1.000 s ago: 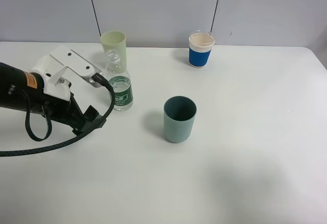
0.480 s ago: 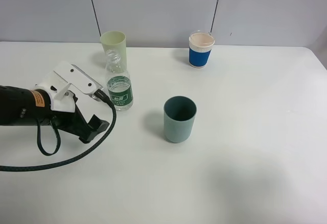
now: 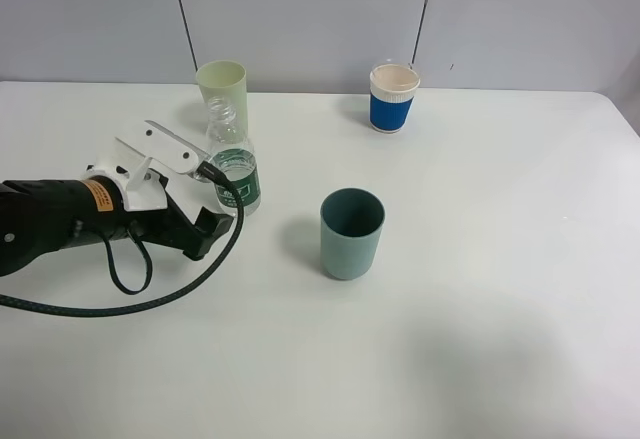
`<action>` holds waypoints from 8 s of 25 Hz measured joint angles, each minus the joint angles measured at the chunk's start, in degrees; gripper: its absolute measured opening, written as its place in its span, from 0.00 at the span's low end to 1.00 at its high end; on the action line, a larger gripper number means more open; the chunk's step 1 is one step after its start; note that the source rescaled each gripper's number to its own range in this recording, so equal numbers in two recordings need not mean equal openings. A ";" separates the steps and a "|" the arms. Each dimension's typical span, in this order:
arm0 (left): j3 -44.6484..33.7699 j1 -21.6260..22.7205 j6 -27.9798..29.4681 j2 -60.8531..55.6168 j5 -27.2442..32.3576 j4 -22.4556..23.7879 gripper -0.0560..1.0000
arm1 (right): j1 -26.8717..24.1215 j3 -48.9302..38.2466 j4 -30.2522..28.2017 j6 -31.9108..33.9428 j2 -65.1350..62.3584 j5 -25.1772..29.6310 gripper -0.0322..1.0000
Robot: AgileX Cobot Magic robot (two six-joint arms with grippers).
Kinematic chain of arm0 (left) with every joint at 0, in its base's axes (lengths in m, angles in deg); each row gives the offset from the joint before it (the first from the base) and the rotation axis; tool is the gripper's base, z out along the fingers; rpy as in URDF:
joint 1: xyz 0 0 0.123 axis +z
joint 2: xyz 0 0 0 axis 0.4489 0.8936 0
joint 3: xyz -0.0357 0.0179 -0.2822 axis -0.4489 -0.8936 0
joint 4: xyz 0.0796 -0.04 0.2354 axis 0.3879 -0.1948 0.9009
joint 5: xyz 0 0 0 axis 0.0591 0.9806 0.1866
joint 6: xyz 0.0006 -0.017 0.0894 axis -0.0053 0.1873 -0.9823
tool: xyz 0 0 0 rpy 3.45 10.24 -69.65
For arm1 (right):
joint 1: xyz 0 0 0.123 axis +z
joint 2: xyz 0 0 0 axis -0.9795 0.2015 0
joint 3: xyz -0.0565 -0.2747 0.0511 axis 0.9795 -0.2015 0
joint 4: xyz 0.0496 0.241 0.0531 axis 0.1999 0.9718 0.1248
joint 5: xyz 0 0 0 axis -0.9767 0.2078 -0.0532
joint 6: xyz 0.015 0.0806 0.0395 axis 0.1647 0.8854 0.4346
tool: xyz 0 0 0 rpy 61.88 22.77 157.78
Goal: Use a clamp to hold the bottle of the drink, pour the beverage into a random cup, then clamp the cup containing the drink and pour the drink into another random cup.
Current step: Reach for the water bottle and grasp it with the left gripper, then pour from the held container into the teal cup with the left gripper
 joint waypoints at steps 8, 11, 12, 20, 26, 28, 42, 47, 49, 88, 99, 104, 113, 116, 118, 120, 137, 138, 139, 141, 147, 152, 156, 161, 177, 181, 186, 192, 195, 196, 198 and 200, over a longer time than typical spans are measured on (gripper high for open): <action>0.05 0.00 5.14 6.21 -12.48 3.83 1.00 | 0.00 0.00 0.00 0.00 0.00 0.00 1.00; -0.12 0.00 7.91 8.46 -17.21 4.11 1.00 | 0.00 0.00 0.00 0.00 0.00 0.00 1.00; -0.17 0.00 8.73 9.12 -18.80 4.11 1.00 | 0.00 0.00 0.00 0.00 0.00 0.00 1.00; -0.12 0.00 9.71 13.51 -25.50 5.20 1.00 | 0.00 0.00 0.00 0.00 0.00 0.00 1.00; 1.99 0.00 9.82 15.14 -26.01 6.15 1.00 | 0.00 0.00 0.00 0.00 0.00 0.00 1.00; 2.80 0.00 9.82 15.25 -26.06 6.19 1.00 | 0.00 0.00 0.00 0.00 0.00 0.00 1.00; 9.18 0.00 9.87 20.26 -26.12 7.18 0.93 | 0.00 0.00 0.00 0.00 0.00 0.00 1.00; 9.18 0.00 9.87 20.43 -26.00 7.18 0.44 | 0.00 0.00 0.00 0.00 0.00 0.00 1.00; 9.18 0.00 9.80 20.43 -25.88 7.18 0.08 | 0.00 0.00 0.00 0.00 0.00 0.00 1.00; 9.43 -15.08 -49.34 3.12 -3.82 -36.54 0.06 | 0.00 0.00 0.00 0.00 0.00 0.00 1.00; 12.88 -23.85 -81.61 2.42 -10.10 -61.86 0.06 | 0.00 0.00 0.00 0.00 0.00 0.00 1.00; 15.79 -26.65 -92.42 2.37 -12.89 -67.88 0.06 | 0.00 0.00 0.00 0.00 0.00 0.00 1.00; 18.85 -26.97 -103.67 2.37 -17.48 -72.25 0.06 | 0.00 0.00 0.00 0.00 0.00 0.00 1.00; 18.85 -26.97 -106.58 2.37 -20.81 -73.00 0.06 | 0.00 0.00 0.00 0.00 0.00 0.00 1.00; 18.85 -27.01 -108.62 2.37 -21.98 -73.15 0.06 | 0.00 0.00 0.00 0.00 0.00 0.00 1.00; 18.85 -27.21 -110.26 2.37 -22.18 -73.42 0.06 | 0.00 0.00 0.00 0.00 0.00 0.00 1.00; 21.60 -31.55 -117.26 5.51 -25.05 -78.62 0.06 | 0.00 0.00 0.00 0.00 0.00 0.00 1.00; 21.60 -31.67 -117.28 5.70 -25.05 -78.69 0.06 | 0.00 0.00 0.00 0.00 0.00 0.00 1.00; 21.60 -31.81 -117.28 6.00 -25.20 -78.69 0.06 | 0.00 0.00 0.00 0.00 0.00 0.00 1.00; 21.60 -31.93 -117.33 6.76 -25.38 -78.69 0.06 | 0.00 0.00 0.00 0.00 0.00 0.00 1.00; 21.61 -31.93 -118.76 9.12 -26.58 -78.57 0.06 | 0.00 0.00 0.00 0.00 0.00 0.00 1.00; 21.61 -31.93 -118.96 9.41 -26.76 -78.57 0.06 | 0.00 0.00 0.00 0.00 0.00 0.00 1.00; 21.61 -31.93 -119.29 9.41 -27.13 -78.14 0.06 | 0.00 0.00 0.00 0.00 0.00 0.00 1.00; 23.10 -31.93 -120.04 10.09 -27.57 -77.80 0.06 | 0.00 0.00 0.00 0.00 0.00 0.00 1.00; 24.05 -31.93 -123.29 12.50 -29.23 -73.42 0.06 | 0.00 0.00 0.00 0.00 0.00 0.00 1.00; 24.05 -31.93 -124.65 12.50 -30.13 -72.19 0.06 | 0.00 0.00 0.00 0.00 0.00 0.00 1.00; 24.05 -31.93 -124.85 12.50 -30.85 -70.79 0.06 | 0.00 0.00 0.00 0.00 0.00 0.00 1.00; 24.05 -31.93 -127.96 12.50 -31.29 -70.06 0.06 | 0.00 0.00 0.00 0.00 0.00 0.00 1.00; 24.05 -31.93 -129.00 12.50 -32.04 -70.06 0.06 | 0.00 0.00 0.00 0.00 0.00 0.00 1.00; 24.05 -31.93 -129.08 12.50 -32.19 -70.06 0.06 | 0.00 0.00 0.00 0.00 0.00 0.00 1.00; 24.05 -31.93 -129.21 12.50 -32.49 -69.99 0.06 | 0.00 0.00 0.00 0.00 0.00 0.00 1.00; 24.05 -31.93 -129.27 12.50 -32.69 -69.58 0.06 | 0.00 0.00 0.00 0.00 0.00 0.00 1.00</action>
